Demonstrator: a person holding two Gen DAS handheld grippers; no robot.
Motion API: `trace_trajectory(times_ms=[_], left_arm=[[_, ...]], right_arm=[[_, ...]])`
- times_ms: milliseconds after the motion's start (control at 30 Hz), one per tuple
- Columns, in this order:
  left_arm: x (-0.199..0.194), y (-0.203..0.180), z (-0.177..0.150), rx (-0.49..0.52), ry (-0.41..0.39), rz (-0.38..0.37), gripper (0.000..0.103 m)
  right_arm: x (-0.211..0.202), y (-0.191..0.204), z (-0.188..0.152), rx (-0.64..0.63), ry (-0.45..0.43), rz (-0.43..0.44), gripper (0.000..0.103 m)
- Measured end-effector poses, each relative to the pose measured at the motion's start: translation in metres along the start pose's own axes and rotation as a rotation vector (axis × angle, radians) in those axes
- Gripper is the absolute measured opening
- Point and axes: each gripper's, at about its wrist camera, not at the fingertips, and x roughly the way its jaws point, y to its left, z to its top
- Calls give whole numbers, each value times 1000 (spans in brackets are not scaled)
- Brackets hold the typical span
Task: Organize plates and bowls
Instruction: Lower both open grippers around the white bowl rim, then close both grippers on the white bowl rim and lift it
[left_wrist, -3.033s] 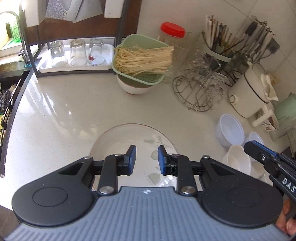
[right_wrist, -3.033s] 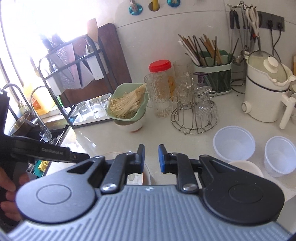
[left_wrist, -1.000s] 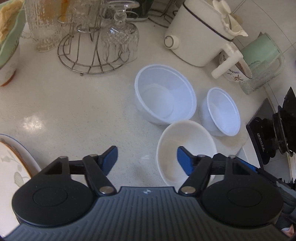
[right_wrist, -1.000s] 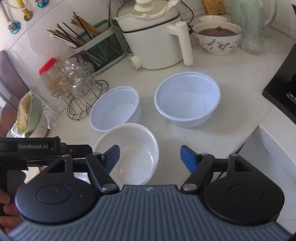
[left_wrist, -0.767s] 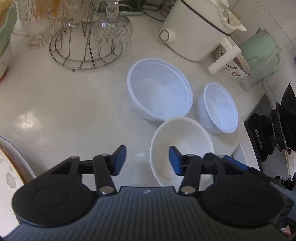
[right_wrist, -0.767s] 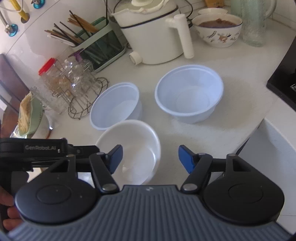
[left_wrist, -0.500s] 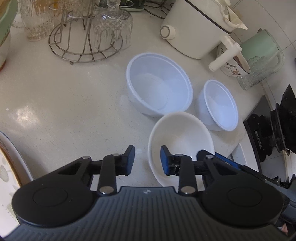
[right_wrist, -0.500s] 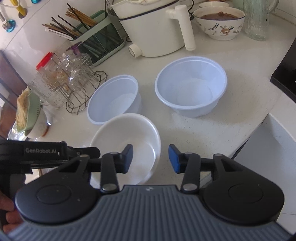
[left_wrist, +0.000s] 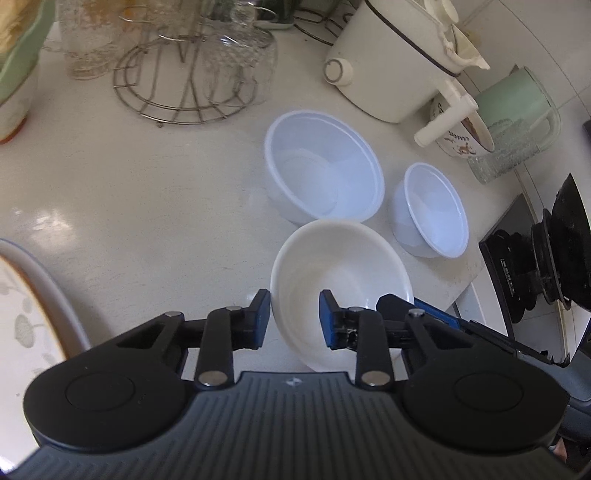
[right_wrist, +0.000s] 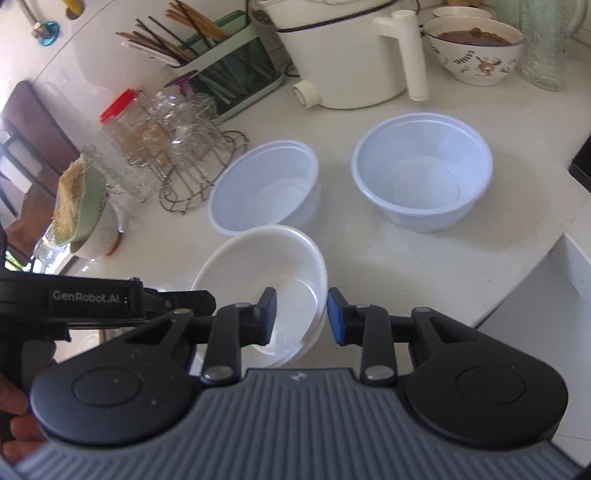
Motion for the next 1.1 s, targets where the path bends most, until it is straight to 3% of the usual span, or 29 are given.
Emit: trace_trajectory(times_ms=[300, 567, 833, 1100], left_arm=[[-34, 27, 0, -33, -44, 55, 33], [-50, 57, -3, -79, -65, 131, 34], [-50, 71, -5, -69, -39, 168, 34], [-56, 75, -4, -40, -45, 180, 39]], right_arm=[[5, 33, 4, -101, 10, 75, 33], [28, 63, 2, -199, 79, 134, 33], [41, 80, -4, -238, 125, 127, 33], [36, 88, 0, -216, 80, 78, 38]])
